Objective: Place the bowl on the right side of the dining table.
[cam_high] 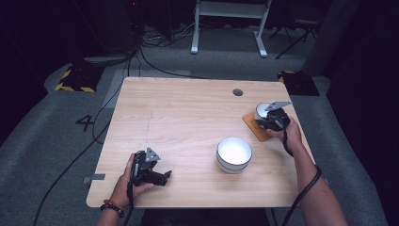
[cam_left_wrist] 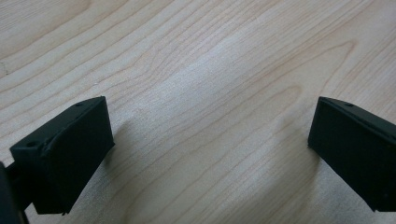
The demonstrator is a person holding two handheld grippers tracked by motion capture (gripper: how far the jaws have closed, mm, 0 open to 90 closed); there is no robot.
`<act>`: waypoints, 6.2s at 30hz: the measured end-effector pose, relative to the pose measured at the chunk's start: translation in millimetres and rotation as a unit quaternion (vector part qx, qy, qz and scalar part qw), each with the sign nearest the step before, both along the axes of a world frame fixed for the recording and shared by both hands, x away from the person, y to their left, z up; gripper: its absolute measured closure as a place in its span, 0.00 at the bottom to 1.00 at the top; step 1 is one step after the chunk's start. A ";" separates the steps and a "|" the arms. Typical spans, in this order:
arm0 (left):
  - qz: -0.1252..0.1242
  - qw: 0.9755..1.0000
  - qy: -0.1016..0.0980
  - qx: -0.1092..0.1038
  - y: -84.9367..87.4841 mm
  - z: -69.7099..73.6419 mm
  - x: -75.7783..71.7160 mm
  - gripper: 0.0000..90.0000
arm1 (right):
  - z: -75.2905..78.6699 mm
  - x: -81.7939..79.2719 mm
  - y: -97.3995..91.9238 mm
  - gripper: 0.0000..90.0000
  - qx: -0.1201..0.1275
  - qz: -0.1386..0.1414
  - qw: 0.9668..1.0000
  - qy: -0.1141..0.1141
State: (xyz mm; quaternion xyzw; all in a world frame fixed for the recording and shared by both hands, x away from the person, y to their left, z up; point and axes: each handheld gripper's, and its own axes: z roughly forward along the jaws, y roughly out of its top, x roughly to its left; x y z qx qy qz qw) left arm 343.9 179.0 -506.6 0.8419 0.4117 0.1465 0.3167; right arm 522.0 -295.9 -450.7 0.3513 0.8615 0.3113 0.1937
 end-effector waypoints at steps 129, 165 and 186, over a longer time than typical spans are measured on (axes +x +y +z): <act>0.000 1.000 0.001 -0.001 -0.1 -0.1 -0.3 0.00 | 46.7 -96.8 -13.3 0.23 -0.019 0.034 0.997 -0.072; 0.000 1.000 0.002 0.000 -0.1 0.1 -0.2 0.00 | 29.5 -136.0 -18.7 0.22 -0.055 0.045 0.996 -0.056; 0.000 1.000 0.001 0.000 -0.1 -0.1 -0.4 0.00 | 1.7 -147.8 -41.5 0.22 -0.056 0.022 0.997 -0.046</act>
